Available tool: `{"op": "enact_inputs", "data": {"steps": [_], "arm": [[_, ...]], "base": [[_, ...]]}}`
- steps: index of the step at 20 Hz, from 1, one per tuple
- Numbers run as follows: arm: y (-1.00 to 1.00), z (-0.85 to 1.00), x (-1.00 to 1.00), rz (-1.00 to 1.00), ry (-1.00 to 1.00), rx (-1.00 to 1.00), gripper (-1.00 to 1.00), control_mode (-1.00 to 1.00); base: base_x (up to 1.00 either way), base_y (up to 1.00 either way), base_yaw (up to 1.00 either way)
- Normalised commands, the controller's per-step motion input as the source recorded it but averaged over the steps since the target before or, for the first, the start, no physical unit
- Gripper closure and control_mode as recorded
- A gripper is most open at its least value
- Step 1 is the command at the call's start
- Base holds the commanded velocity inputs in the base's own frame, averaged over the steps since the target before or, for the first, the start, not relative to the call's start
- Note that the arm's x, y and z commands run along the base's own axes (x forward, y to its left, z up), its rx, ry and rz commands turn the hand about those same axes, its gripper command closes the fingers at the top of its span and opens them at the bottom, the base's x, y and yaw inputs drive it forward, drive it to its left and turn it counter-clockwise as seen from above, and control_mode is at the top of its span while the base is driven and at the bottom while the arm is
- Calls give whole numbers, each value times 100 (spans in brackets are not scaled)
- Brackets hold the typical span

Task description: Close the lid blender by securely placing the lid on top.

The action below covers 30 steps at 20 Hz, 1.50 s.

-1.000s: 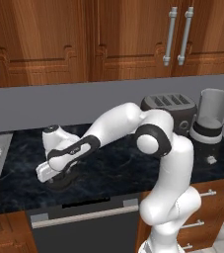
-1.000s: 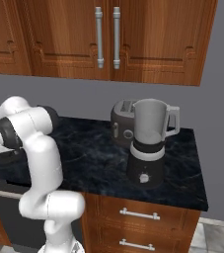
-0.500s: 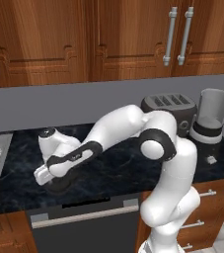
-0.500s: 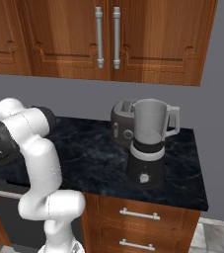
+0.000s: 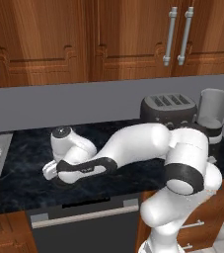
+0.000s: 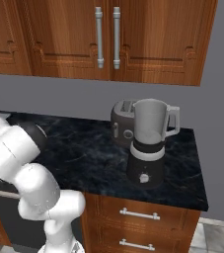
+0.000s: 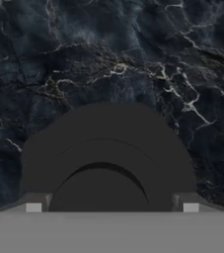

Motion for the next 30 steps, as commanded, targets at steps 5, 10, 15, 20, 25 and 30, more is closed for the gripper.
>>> {"op": "enact_inputs", "data": {"steps": [5, 10, 15, 20, 25, 30], "arm": [[-52, 97, -6, 0, -14, 14, 100, -100], [-60, 87, -38, 0, -18, 12, 100, -100], [-71, 84, -40, 0, -18, 8, 100, -100], [-74, 79, -45, -1, -19, 2, 100, -100], [-78, 79, -45, -2, -16, 0, 100, -100], [-80, 93, -48, -6, -7, 2, 100, -100]], "base": [[0, 0, 0], [0, 0, 0], [0, 0, 0], [0, 0, 0], [0, 0, 0], [0, 0, 0]]}}
